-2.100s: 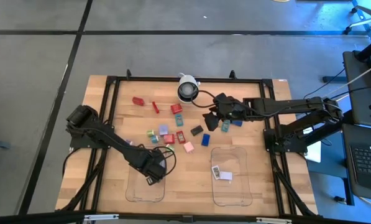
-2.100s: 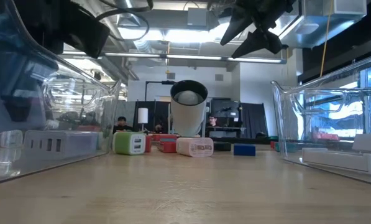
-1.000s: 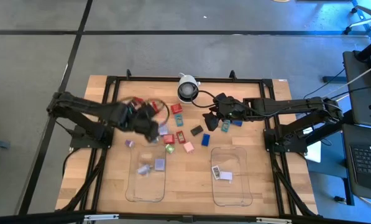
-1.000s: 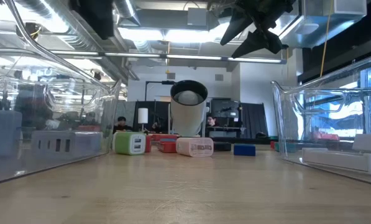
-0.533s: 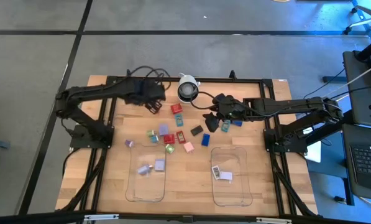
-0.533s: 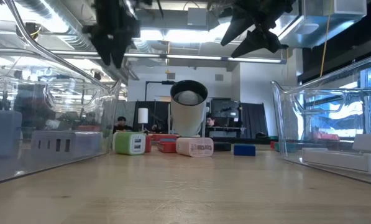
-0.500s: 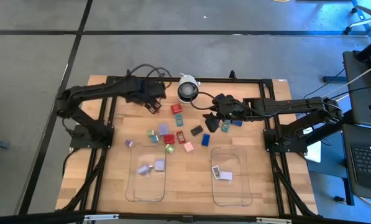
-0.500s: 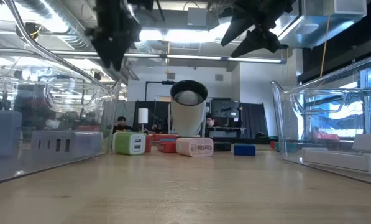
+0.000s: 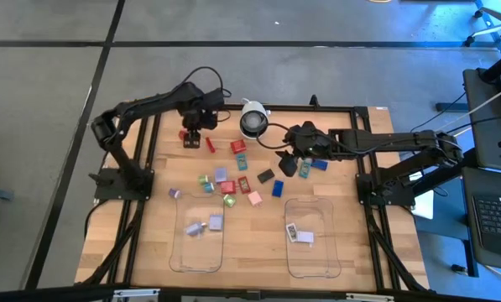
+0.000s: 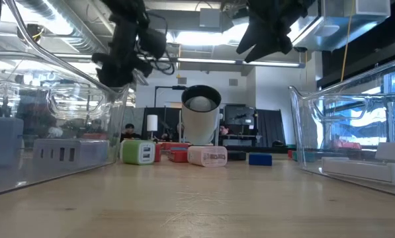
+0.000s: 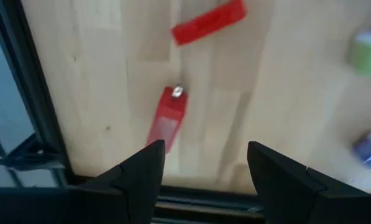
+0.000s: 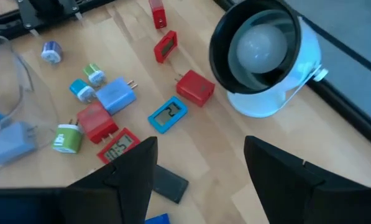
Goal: Pick & Place Office items
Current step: Put the top left red charger adapter into the left transparent bin
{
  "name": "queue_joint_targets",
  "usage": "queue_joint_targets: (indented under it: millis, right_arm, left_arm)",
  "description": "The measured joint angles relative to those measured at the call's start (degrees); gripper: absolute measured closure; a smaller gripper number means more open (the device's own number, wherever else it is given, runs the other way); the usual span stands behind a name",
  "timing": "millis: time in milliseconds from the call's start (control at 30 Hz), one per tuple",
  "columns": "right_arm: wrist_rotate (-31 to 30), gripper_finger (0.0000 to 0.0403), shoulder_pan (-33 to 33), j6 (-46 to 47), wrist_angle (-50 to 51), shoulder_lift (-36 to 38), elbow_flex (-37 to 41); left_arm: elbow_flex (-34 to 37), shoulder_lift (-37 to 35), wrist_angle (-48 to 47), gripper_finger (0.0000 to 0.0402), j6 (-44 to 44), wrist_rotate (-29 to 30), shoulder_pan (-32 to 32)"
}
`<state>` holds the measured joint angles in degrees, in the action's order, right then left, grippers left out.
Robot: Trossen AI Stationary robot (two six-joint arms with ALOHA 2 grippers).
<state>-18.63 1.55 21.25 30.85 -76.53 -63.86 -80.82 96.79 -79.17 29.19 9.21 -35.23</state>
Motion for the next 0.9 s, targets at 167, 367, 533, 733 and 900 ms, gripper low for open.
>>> queue_joint_targets:
  millis: [167, 367, 533, 733, 900]
  right_arm:
    - [0.00, 0.0159, 1.50, -2.35, 0.00, 0.00, 0.00]
    - [0.02, 0.0159, 3.75, -2.90, 0.00, 0.00, 0.00]
    - [0.22, 0.0159, 5.05, -2.82, 0.02, 0.00, 0.00]
    - [0.24, 0.0159, 5.29, -2.61, 0.02, 0.00, 0.00]
    - [0.21, 0.0159, 5.31, -2.61, 0.00, 0.00, 0.00]
  left_arm:
    - [0.00, 3.29, -0.60, 0.0176, 3.67, 2.16, -3.82]
    - [0.00, 5.94, -0.95, 0.0176, 3.67, 2.08, -6.29]
    - [0.17, 6.34, -0.17, 0.0176, 3.65, 0.13, -6.81]
    - [5.61, 6.32, 2.75, 0.0176, 5.31, 2.04, -6.90]
    - [10.79, 6.32, 8.79, 0.0176, 8.84, 8.05, -6.90]
